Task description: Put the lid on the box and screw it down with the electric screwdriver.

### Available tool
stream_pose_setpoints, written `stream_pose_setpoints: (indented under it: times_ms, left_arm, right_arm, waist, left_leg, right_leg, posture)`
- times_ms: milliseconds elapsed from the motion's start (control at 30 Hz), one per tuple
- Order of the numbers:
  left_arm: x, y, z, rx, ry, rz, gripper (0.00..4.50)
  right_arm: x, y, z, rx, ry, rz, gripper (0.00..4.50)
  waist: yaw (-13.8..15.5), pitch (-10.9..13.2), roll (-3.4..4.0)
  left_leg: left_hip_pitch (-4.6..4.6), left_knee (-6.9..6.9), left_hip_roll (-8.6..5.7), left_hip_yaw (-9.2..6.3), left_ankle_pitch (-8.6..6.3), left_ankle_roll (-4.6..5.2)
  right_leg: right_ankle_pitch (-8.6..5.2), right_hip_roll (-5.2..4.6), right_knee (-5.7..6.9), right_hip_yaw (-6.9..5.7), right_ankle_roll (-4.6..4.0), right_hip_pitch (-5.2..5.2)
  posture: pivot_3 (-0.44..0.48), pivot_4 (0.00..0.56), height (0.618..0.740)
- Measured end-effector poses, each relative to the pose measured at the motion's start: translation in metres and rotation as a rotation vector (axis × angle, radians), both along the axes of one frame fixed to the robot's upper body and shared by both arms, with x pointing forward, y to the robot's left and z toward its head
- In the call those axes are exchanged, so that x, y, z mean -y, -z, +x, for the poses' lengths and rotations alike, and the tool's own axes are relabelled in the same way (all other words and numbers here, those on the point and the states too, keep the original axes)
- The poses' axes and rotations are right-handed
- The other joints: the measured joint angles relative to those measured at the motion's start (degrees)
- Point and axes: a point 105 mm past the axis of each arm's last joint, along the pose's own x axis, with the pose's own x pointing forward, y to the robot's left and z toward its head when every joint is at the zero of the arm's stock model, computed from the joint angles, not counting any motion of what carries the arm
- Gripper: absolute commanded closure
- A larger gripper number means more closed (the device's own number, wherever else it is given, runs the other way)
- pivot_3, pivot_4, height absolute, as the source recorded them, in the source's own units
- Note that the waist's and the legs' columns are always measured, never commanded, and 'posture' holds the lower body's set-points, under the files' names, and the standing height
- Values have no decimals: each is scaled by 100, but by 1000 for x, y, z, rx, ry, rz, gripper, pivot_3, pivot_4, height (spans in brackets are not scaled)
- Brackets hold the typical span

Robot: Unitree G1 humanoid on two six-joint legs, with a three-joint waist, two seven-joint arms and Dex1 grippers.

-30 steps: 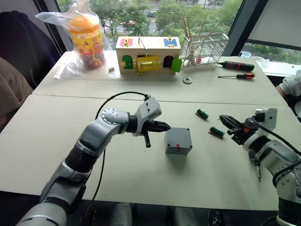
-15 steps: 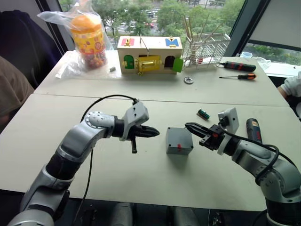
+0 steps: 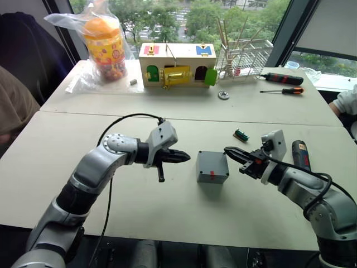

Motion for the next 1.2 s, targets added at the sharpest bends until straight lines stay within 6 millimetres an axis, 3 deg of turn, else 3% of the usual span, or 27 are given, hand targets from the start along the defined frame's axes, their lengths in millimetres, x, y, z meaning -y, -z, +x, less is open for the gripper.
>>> stream_pose_setpoints:
  times_ms: [833,967,1100,1200]
  left_arm:
    - [3,0,1,0,-8,-12,4500]
    - [3,0,2,0,-11,-12,4500]
    - [2,2,3,-7,-20,-11,4500]
    - [2,2,3,-7,-20,-12,4500]
  right_arm:
    - [-3,4,4,-2,-35,-23,4413]
    - [-3,5,4,-7,-38,-25,3067]
    - [-3,6,4,-13,-37,-27,1013]
    - [-3,6,4,-13,-35,-27,1013]
  waist:
    - [-1,0,0]
    - [0,0,0]
    - [0,0,0]
    - [0,0,0]
  left_leg:
    - [0,0,0,0,0,0]
    - [0,0,0,0,0,0]
    - [0,0,0,0,0,0]
    - [0,0,0,0,0,0]
  right_leg:
    - [0,0,0,0,0,0]
    - [0,0,0,0,0,0]
    - [0,0,0,0,0,0]
    - [0,0,0,0,0,0]
  posture:
    - [0,150,708]
    - [0,150,708]
    - [0,150,708]
    - [0,150,708]
